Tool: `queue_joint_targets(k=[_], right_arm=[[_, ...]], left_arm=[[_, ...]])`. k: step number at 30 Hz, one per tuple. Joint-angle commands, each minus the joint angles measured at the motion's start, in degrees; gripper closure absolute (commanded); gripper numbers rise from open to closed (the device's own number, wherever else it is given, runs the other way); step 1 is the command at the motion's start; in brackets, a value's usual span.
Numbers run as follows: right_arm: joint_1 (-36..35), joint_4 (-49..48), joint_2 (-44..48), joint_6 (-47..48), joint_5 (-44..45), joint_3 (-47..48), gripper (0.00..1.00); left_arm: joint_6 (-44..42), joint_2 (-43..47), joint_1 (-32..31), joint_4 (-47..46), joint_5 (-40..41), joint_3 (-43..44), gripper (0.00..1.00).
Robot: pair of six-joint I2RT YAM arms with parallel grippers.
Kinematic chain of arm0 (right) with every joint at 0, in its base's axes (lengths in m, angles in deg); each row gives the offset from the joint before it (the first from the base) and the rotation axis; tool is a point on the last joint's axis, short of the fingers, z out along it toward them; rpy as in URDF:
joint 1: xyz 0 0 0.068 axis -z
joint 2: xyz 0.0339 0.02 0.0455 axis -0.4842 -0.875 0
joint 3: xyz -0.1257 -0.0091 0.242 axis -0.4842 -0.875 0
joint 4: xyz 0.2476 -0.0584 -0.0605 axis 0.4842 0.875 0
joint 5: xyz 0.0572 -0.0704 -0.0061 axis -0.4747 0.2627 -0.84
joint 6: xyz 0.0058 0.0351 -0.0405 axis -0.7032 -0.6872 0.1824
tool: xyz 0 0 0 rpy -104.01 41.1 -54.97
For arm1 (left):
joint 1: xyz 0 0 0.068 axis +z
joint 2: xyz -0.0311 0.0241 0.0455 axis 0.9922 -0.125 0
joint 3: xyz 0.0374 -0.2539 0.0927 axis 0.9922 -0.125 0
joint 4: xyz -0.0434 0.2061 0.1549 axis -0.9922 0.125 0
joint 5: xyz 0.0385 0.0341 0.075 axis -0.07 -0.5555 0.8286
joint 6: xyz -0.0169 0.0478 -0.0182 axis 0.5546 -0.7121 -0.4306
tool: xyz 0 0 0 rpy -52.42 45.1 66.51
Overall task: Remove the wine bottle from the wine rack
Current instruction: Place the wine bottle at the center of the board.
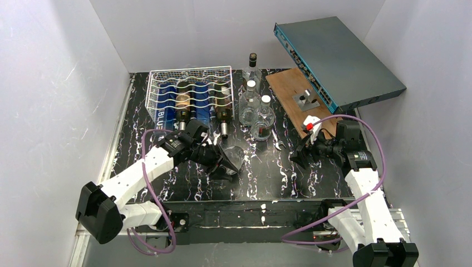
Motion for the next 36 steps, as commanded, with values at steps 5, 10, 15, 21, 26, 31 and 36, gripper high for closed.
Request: queue_joint_targets(k=[5,10,15,21,26,31,36], right_arm=[[0.19,-0.55,1.00,0.36,-1.48,-0.29,0.02],[0.19,-0.55,1.04,0.36,-1.59,-0.33,0.02],[0.19,-0.43,1.33,0.39,-1.60,-0.25,0.02],[0.23,-0.25,1.39,0.56,-1.96,-0.16,0.02],[0.20,-0.06,1.57,0.66,-2.03,-0.12,0.02],[0.19,-0.05,1.68,0.76,-2.02,-0.07,0.02],[0.19,-0.02,1.69,0.76,-2.08,-0.07,0.02]], left_arm=[[0.66,-0.78,-0.24,-2.74,-8.90,5.01,1.00],[-0.53,-3.01,-0.25,0.82,-10.27,7.60,0.95],[-2.58,-5.62,-0.18,3.41,-11.03,11.01,0.85],[-3.14,-7.36,-0.22,3.34,-11.31,11.30,0.77],[-3.55,-9.03,-0.12,3.33,-11.61,12.65,0.70],[-4.02,-10.42,-0.16,3.90,-11.74,14.64,0.62],[-4.38,-11.24,-0.12,4.01,-11.74,15.58,0.56]])
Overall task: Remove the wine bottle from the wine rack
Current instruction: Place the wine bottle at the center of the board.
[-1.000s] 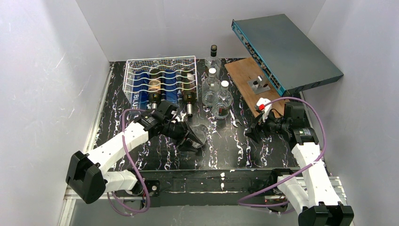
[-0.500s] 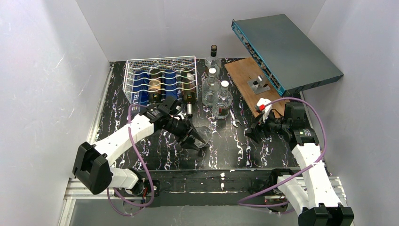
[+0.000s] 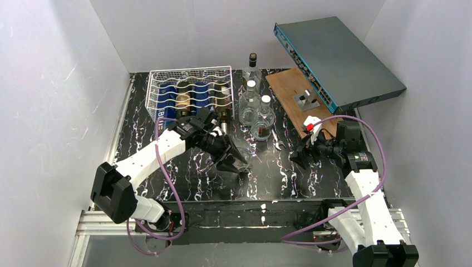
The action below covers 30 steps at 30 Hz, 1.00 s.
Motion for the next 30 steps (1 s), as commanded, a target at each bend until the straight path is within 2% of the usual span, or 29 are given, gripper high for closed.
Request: queue_joint_targets(k=[1,4,12,30], right_arm=[[0.21,-0.02,0.96,0.74,-1.56,-0.07,0.02],[0.19,-0.04,0.96,0.80,-1.54,-0.07,0.02],[0.19,-0.05,0.89,0.78,-1.49,-0.03,0.02],[0.19,-0.12,0.85,0.82,-1.20,-0.07,0.02]], left_arm=[[-2.05,0.64,-0.09,-1.74,-4.44,4.13,0.54],[-2.27,0.19,-0.07,-1.74,-4.53,4.70,0.51],[-2.96,-1.15,-0.12,-1.78,-5.05,6.06,0.49],[-6.42,-2.42,-0.08,-2.65,-6.46,9.33,0.35]])
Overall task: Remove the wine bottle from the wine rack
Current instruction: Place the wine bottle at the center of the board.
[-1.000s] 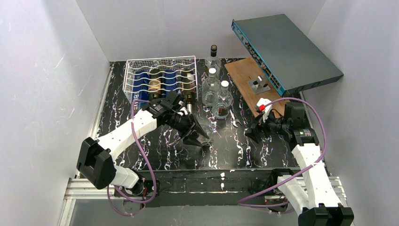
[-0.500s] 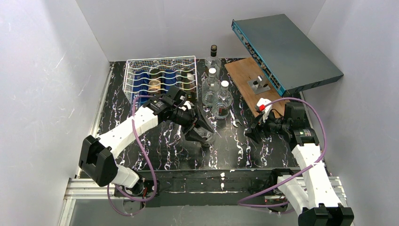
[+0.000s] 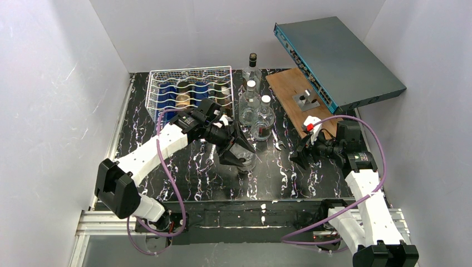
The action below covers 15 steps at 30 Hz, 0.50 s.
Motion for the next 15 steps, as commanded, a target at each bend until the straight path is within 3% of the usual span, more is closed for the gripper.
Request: queue_joint_targets(k=[1,15], right_arm=[[0.19,-0.08,0.88,0.69,-1.14,-0.07,0.02],[0.21,-0.23,0.73,0.82,-1.02,-0.25,0.02]], left_arm=[[-2.50,0.58,-0.09,0.52,-2.36,2.36,0.34],[-4.22,7.29,-0.07,-9.23,0.63,-1.38,0.31]])
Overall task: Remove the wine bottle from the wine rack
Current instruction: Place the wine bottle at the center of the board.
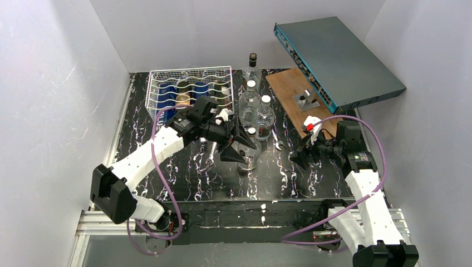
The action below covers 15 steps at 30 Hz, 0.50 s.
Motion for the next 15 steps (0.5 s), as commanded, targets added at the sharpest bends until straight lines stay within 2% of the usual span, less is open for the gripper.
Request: queue_joint_targets(k=[1,5,11,15], right_arm=[[0.19,-0.18,0.76,0.84,-1.12,-0.25,0.02],[0.30,0.43,0.70,1.75,-1.59,-0.13,0.02],[1.01,5.78,0.55,6.72,-5.99,1.56,0.02],[1.30,11.59,0.04,11.10,-9.34,3.31,0.02]], left_arm=[[-3.57,6.43,-0.01,-3.55,1.73,-1.36,0.31],[-9.89,12.94,-0.03,-3.22,8.83,-3.76,0.30],[-21.87,26.82,-0.06,-3.37,27.33,-13.57,0.24],[-24.93,36.89,0.00,-4.97,37.13,-21.19,0.07]])
